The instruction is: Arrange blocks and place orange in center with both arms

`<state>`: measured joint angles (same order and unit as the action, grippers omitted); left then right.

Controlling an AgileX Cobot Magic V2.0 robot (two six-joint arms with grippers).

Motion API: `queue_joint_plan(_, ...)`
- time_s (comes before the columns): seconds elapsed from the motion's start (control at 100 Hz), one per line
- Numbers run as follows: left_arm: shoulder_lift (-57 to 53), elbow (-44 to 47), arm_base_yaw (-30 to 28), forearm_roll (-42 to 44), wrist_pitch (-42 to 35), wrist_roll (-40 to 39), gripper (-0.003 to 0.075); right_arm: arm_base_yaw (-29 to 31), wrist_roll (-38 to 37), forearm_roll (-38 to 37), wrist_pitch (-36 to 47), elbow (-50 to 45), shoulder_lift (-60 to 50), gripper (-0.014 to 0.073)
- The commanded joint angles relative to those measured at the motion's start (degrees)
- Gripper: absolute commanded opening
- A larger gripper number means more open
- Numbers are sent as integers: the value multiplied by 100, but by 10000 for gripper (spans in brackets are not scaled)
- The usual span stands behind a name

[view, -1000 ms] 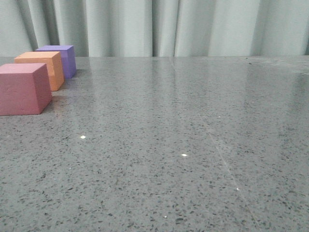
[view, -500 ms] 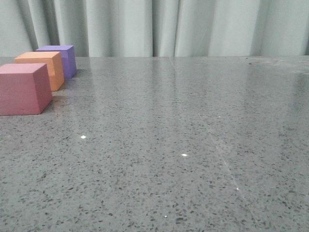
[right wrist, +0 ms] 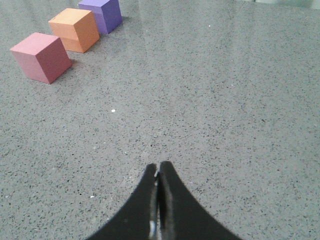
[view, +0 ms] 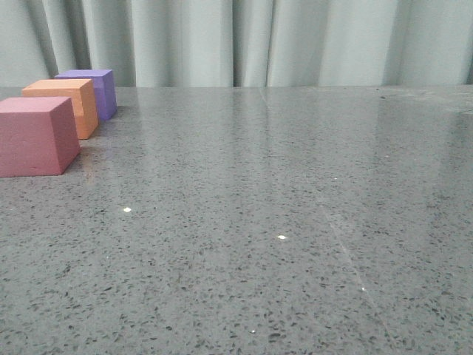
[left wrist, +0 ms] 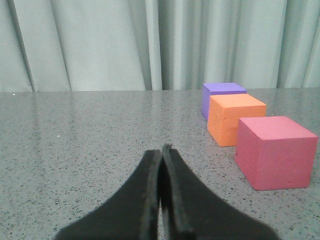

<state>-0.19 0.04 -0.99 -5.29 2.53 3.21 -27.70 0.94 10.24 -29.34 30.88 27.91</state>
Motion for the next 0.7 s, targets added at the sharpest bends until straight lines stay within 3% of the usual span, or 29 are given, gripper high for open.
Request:
queue_joint_plan(0.0,-192,117,4,-62,-423,-43,-19,22,55,-28,356,138,3,-121)
queue_joint_plan(0.32,-192,117,4,-62,-423,-43,-19,91,55,-70,598,138,-3,-121)
queue_joint_plan(0.69,-192,117,4,-62,-423,-43,-19,1096,55,-284,3410,-1082,-212,-121)
